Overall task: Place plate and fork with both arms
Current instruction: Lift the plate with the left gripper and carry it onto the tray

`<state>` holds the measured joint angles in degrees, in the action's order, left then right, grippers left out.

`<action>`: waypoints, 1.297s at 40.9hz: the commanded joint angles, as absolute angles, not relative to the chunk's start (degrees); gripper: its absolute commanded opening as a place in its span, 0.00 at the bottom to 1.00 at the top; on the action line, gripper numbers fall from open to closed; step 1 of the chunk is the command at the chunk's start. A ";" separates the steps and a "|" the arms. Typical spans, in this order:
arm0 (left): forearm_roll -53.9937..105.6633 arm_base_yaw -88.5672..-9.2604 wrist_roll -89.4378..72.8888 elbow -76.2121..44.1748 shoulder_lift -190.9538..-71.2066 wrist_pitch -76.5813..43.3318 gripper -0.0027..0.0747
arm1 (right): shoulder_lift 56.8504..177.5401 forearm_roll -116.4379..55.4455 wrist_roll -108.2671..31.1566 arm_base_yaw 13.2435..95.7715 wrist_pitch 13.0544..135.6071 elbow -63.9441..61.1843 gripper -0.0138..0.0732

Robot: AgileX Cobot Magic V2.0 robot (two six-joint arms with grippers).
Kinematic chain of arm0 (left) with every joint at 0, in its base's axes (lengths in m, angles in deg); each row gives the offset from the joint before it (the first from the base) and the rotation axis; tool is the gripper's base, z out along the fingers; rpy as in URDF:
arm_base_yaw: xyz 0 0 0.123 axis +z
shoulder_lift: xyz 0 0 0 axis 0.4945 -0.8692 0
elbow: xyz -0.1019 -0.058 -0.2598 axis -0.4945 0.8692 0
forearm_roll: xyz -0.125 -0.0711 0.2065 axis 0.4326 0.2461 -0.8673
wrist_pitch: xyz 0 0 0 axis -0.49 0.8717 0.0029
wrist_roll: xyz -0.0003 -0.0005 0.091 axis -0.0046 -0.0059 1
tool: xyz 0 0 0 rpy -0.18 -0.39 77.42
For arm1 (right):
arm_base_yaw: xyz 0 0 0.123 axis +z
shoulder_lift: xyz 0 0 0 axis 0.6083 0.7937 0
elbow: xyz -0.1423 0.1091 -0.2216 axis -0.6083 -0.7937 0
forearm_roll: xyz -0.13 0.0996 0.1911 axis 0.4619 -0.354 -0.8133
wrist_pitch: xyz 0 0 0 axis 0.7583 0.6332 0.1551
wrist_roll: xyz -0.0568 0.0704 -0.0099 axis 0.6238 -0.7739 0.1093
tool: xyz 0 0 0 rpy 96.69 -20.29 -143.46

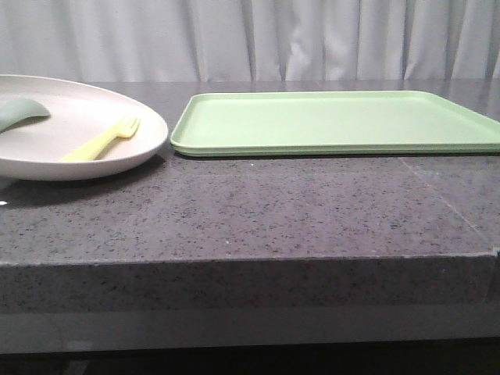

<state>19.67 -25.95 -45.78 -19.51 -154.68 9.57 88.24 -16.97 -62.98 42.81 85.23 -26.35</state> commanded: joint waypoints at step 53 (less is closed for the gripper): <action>44.88 -53.57 -45.72 -57.14 -186.30 -1.96 0.01 | 88.87 -16.96 -62.68 43.00 81.48 -24.34 0.82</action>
<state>41.97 -52.73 -43.67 -52.84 -188.14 0.82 88.24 -16.97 -62.98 42.81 85.87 -26.35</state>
